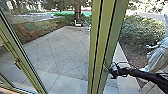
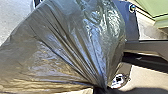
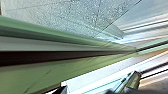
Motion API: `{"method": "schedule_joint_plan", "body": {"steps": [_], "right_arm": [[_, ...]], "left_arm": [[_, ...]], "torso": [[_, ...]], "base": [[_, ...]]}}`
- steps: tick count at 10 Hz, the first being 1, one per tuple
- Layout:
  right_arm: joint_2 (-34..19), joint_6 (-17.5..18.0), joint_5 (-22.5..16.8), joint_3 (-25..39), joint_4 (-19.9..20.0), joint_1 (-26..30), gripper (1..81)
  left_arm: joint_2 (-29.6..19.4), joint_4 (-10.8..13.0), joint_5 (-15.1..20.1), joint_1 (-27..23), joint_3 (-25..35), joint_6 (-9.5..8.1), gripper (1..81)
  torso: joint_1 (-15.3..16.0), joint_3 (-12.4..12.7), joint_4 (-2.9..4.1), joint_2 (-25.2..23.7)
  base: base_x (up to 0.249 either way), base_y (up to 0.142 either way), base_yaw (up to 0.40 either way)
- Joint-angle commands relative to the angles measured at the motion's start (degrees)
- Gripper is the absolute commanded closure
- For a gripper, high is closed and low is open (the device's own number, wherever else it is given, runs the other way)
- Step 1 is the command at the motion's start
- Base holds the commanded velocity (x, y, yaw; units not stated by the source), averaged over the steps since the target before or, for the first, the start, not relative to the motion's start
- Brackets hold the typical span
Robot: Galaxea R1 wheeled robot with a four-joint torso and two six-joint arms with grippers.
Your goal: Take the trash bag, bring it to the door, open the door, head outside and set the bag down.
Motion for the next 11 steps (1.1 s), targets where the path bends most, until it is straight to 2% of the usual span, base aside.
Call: {"method": "schedule_joint_plan", "body": {"steps": [1, 2, 3, 4, 7, 11], "right_arm": [[-4.52, -0.55, -12.57, 2.32, -3.03, 12.36, 1.0], [-4.27, -0.64, -13.27, 1.45, -6.08, 14.47, 1.0], [-3.22, -0.90, -15.88, -0.83, -8.56, 15.89, 1.0], [-2.51, -2.81, -18.34, -2.50, -9.17, 17.21, 1.0], [-2.24, -7.23, -18.20, -5.06, -9.36, 18.53, 1.0], [-2.15, -8.81, -18.81, -8.40, -10.24, 21.16, 1.0]], "left_arm": [[-1.25, 0.49, 3.54, -0.55, 0.50, 0.06, 81.1], [-1.25, 0.40, 3.54, -0.38, 0.50, 0.06, 81.1], [-1.25, 0.32, 3.54, -0.29, 0.50, 0.06, 81.1], [-1.25, 0.31, 3.54, -0.29, 0.50, 0.06, 81.1], [-1.34, 0.31, 3.46, -0.20, 0.50, 0.06, 81.1], [-1.34, 0.31, 3.54, -0.11, 0.50, 0.06, 81.1]], "torso": [[-0.02, 0.00, 0.00, 0.00], [0.00, -0.04, 0.02, 0.02], [0.02, -0.06, 0.02, 0.04], [-0.02, -0.09, 0.02, 0.04], [-0.15, -0.11, 0.05, 0.04], [-0.09, -0.17, 0.09, 0.09]], "base": [[0.000, 0.000, 0.000], [0.000, 0.000, 0.000], [0.000, 0.000, 0.000], [0.000, 0.000, 0.000], [0.000, 0.000, 0.000], [0.000, 0.000, 0.000]]}}
